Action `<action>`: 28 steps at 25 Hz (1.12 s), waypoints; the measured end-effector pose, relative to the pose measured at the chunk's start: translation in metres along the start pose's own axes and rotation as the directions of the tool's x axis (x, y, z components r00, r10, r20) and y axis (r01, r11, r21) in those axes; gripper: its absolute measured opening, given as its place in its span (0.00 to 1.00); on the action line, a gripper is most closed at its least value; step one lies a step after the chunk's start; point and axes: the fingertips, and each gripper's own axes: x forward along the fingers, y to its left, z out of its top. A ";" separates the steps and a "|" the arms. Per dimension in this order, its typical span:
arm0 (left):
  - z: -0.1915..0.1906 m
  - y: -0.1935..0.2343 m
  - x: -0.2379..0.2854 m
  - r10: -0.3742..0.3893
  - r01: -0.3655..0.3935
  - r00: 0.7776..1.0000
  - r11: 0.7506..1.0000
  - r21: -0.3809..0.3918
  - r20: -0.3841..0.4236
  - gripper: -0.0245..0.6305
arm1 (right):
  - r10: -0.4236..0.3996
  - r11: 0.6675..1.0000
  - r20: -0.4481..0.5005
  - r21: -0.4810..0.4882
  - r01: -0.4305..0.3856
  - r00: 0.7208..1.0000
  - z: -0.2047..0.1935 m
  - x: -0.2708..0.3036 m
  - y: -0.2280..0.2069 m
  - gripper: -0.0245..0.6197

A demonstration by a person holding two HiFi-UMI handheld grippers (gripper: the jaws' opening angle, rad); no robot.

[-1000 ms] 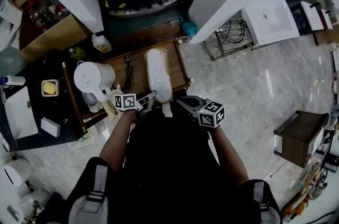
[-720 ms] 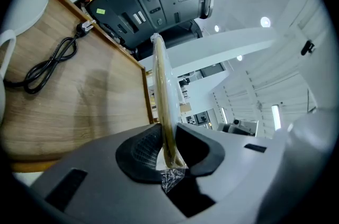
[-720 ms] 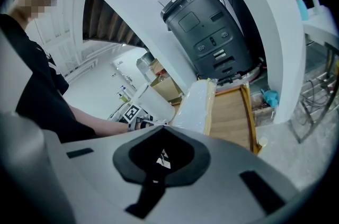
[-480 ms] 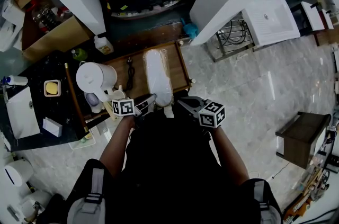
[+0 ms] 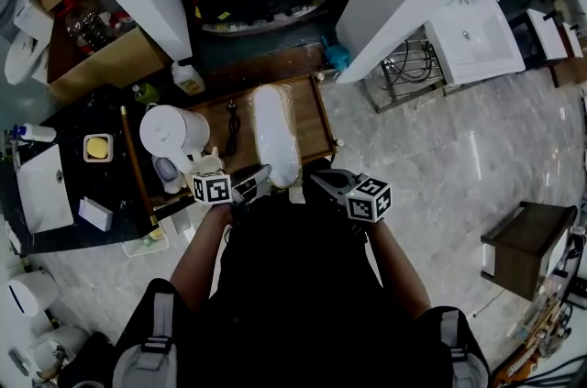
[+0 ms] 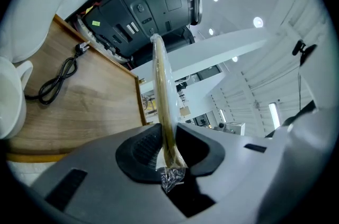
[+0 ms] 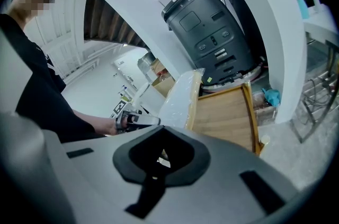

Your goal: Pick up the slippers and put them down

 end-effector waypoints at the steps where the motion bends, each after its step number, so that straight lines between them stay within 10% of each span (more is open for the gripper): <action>1: 0.001 -0.002 0.000 -0.002 0.002 1.000 1.000 0.005 0.003 0.16 | 0.001 1.000 0.002 -0.001 -0.001 1.000 0.000 0.000 0.000 0.05; 28: 0.024 -0.041 -0.017 -0.036 0.034 0.997 0.999 0.040 0.069 0.16 | 0.012 0.997 0.069 0.072 -0.017 0.998 -0.019 0.002 -0.003 0.05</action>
